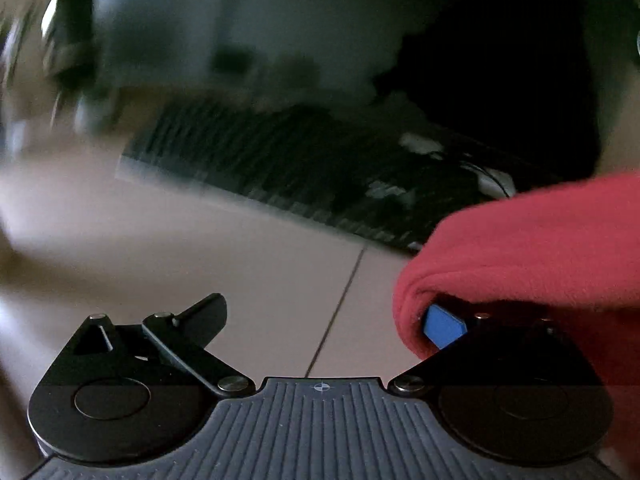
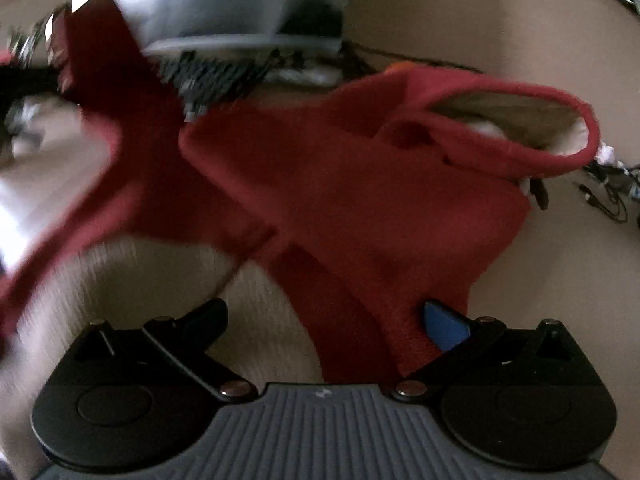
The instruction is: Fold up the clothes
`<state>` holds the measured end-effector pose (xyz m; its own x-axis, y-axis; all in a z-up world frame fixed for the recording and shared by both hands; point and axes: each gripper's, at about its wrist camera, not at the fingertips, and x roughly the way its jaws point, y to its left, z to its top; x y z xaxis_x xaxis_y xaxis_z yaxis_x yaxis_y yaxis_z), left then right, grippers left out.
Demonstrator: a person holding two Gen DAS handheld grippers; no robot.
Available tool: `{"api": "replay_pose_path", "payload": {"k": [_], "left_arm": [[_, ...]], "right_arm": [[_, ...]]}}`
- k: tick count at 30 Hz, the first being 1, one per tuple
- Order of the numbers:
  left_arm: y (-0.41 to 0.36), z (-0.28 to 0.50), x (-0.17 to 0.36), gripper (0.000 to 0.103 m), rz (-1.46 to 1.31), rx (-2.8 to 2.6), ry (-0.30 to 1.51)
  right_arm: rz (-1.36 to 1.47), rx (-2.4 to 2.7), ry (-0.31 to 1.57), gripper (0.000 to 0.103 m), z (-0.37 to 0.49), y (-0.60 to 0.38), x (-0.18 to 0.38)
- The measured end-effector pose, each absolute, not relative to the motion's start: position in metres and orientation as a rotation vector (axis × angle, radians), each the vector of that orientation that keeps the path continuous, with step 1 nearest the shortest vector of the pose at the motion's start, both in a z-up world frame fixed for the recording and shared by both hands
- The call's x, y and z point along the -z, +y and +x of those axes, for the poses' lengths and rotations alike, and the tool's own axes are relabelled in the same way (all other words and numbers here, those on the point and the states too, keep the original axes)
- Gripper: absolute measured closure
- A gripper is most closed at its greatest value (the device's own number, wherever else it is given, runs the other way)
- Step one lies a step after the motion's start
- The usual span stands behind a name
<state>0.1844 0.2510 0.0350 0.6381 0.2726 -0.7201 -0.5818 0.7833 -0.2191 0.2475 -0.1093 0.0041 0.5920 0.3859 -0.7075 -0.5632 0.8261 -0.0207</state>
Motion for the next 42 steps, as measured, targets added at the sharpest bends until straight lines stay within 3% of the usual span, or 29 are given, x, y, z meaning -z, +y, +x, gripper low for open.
{"api": "replay_pose_path", "payload": {"k": [5,12,16,21,28,30,36,42], "left_arm": [[0.296,0.125,-0.041,0.0,-0.734,-0.562,0.612],[0.264,0.113,-0.055,0.0,-0.567,-0.423,0.65],[0.231,0.115,-0.057,0.0,-0.456,-0.276,0.693],[0.186,0.124,-0.055,0.0,-0.325,-0.092,0.739],[0.123,0.164,-0.036,0.0,-0.266,0.131,0.776],[0.103,0.181,-0.027,0.0,-0.24,0.188,0.787],[0.057,0.221,0.007,0.0,-0.171,0.282,0.863],[0.034,0.235,0.024,0.0,-0.135,0.261,0.885]], "right_arm": [[-0.393,-0.529,0.685,0.0,0.263,-0.065,-0.015],[-0.577,-0.396,0.624,0.0,0.286,-0.025,0.019],[-0.312,-0.167,0.53,0.0,0.298,-0.083,-0.016],[0.075,0.28,0.484,0.0,0.285,-0.227,-0.039],[0.209,0.402,0.55,0.0,0.23,-0.316,-0.034],[0.204,0.347,0.484,0.0,0.218,-0.314,-0.051],[0.012,-0.033,0.516,0.0,0.303,-0.263,-0.091],[-0.289,-0.07,0.75,0.0,0.443,-0.209,-0.039]]}}
